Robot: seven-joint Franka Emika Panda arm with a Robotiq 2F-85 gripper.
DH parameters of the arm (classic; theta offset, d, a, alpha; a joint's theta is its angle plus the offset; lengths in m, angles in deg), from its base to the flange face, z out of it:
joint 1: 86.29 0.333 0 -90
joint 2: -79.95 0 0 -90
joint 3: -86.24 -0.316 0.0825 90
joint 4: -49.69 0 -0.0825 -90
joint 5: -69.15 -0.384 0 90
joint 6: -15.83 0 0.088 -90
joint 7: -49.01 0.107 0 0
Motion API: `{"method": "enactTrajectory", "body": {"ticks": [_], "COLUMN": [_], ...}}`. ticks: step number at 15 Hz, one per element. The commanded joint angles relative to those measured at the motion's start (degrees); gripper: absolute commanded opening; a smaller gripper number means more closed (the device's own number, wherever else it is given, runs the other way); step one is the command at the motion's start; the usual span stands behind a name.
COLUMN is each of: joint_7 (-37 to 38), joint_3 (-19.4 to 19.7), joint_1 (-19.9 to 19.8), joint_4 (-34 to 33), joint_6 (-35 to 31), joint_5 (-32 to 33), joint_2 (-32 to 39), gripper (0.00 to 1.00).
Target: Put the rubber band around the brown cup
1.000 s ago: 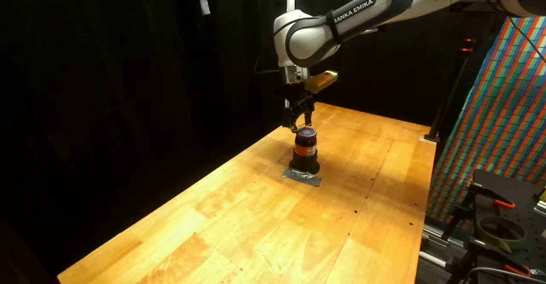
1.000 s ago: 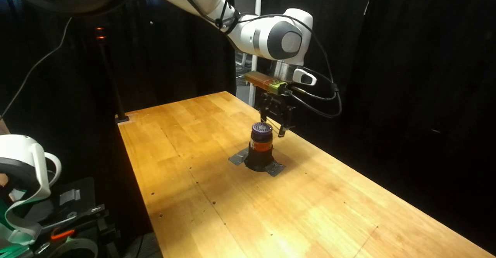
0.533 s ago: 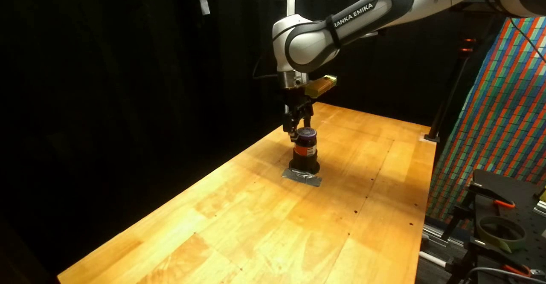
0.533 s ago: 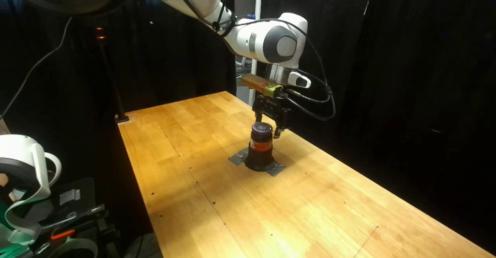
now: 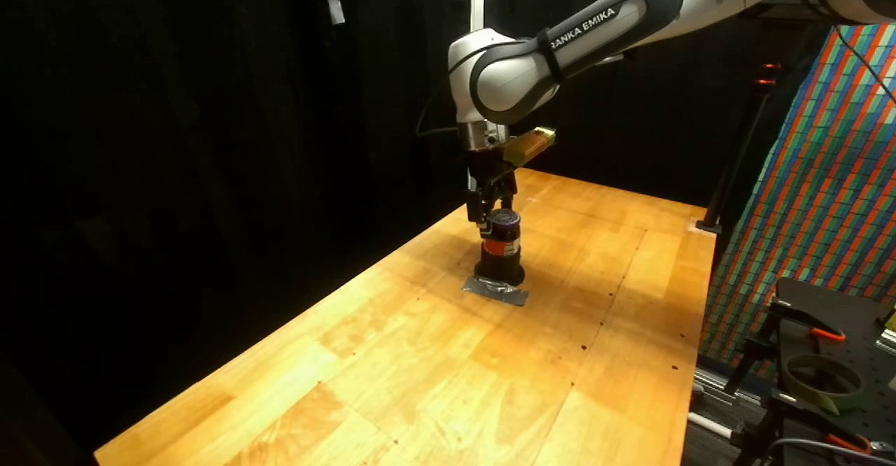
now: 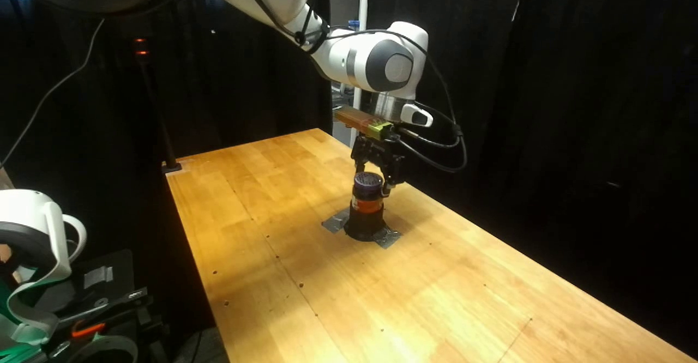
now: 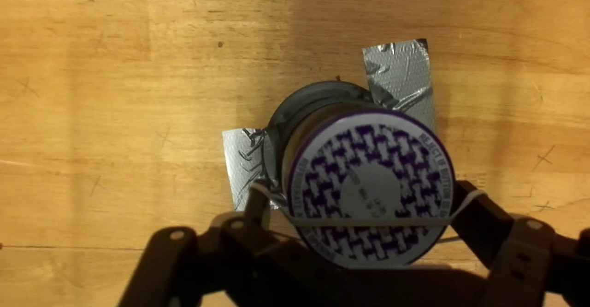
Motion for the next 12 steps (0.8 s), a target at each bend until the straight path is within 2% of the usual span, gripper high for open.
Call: {"method": "enactTrajectory", "body": {"ticks": [1, 9, 10, 11, 12], "joint_7": [0.64, 0.20, 0.06, -0.01, -0.09], "joint_3": [0.02, -0.39, -0.43, -0.44, -0.53], "joint_1": [-0.71, -1.78, -1.83, -1.79, -1.86], "joint_4": [6.63, 17.30, 18.53, 19.80, 20.93], "joint_6": [-0.84, -2.58, -3.75, -5.08, -6.18], "joint_5": [-0.55, -2.08, -2.11, -2.00, -2.17], "joint_2": [-5.45, -11.43, -11.91, -12.44, -12.96], "gripper": [1.00, 1.00, 0.75, 0.74, 0.65]}}
